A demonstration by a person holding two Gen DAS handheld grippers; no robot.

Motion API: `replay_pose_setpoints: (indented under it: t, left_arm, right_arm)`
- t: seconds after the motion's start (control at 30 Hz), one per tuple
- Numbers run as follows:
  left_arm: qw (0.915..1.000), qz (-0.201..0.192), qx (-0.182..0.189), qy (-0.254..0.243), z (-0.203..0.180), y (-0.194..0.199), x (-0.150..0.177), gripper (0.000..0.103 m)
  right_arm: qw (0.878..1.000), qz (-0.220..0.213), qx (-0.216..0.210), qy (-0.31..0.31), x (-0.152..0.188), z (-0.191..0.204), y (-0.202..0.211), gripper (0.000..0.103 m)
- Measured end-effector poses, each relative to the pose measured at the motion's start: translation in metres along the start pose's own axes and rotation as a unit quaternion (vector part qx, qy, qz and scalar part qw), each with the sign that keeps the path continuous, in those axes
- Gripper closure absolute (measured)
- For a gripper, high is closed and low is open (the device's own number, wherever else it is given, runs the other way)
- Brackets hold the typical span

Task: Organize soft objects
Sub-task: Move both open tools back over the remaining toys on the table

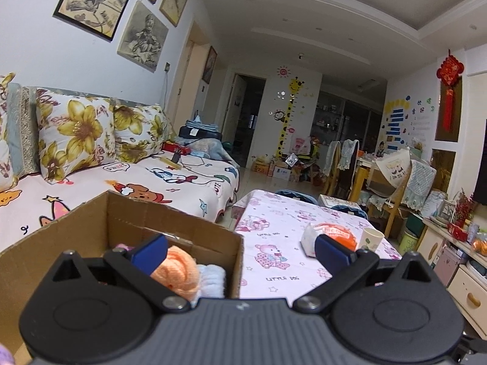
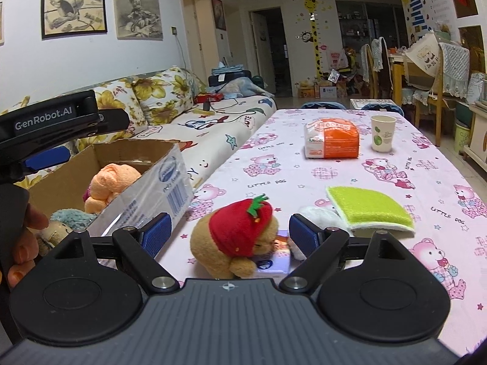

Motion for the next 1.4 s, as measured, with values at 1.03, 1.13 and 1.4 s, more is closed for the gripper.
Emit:
replay_pose_setpoints:
  t: [1.03, 1.13, 1.4]
  left_arm:
    - [0.9924, 0.056, 0.051, -0.097, -0.066, -0.024, 0.042, 0.001]
    - [0.9903, 0.069, 0.056, -0.107, -0.073, -0.027, 0.051, 0.001]
    - [0.9845, 0.112, 0.059, -0.121, -0.080, -0.041, 0.075, 0.001]
  right_arm:
    - [0.997, 0.003, 0.072, -0.036, 0.012, -0.061, 0.008, 0.000]
    - [0.996, 0.006, 0.082, -0.040, 0.013, -0.072, 0.007, 0.000]
    - [0.992, 0.014, 0.113, -0.051, 0.018, -0.105, -0.001, 0.000]
Point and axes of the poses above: each gripper's, at about its wrist camera, not at the fingertips, and y roughly against the way its jaws point, z to its left, x to its underside, the point moved 9 cm from there along -y, roughly the way its jaws point, and after that the axes turned 8 degrees about x, right-handed, at the moved point
